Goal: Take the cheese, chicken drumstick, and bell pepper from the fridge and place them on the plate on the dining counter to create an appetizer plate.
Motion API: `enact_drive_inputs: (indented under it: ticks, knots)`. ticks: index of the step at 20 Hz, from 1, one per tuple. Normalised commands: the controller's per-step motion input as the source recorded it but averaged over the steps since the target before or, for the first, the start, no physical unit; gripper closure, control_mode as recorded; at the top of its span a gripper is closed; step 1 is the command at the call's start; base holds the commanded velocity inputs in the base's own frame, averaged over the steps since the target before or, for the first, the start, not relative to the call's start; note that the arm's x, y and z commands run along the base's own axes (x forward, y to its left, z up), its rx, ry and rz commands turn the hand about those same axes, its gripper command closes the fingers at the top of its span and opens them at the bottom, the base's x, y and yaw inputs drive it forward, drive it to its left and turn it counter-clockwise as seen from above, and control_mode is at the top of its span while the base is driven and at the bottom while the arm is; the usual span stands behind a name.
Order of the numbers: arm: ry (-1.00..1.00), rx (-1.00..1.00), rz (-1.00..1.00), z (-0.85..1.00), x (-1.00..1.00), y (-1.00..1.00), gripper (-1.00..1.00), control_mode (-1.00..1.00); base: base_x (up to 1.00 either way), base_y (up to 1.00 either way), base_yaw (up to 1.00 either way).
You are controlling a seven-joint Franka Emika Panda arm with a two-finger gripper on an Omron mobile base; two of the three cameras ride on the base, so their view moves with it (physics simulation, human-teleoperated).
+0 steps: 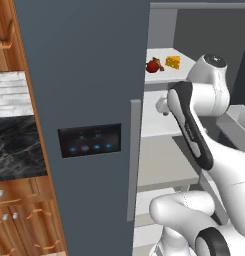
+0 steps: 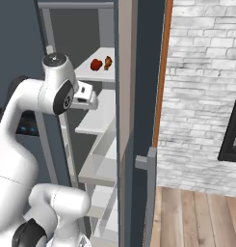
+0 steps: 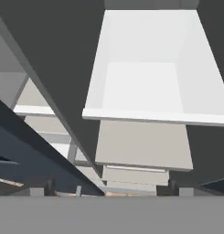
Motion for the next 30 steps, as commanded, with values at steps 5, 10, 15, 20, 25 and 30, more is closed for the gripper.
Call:
enact_drive_inputs:
  ticks: [5, 10, 15, 20, 25, 30]
  knots:
    - [-0.19, -0.05, -0.07, 0.38, 0.0, -0.24, -1.0, -1.0, 0.0, 0.0, 0.0]
    - [-0.2, -0.08, -0.16, 0.34, 0.0, -0.21, -1.0, -1.0, 0.0, 0.0, 0.0]
    - [-0.17, -0.01, -0.14, 0.36, 0.01, -0.24, -1.0, -1.0, 0.0, 0.0, 0.0]
    - [-0.06, 0.0, -0.1, 0.27, 0.22, -0.19, -1.0, -1.0, 0.0, 0.0, 0.0]
    - [0.0, 0.0, -0.07, 0.18, 0.38, -0.23, -1.0, -1.0, 0.0, 0.0, 0.0]
    - [0.0, 0.0, -0.04, 0.1, 0.47, -0.24, -1.0, -1.0, 0.0, 0.0, 0.0]
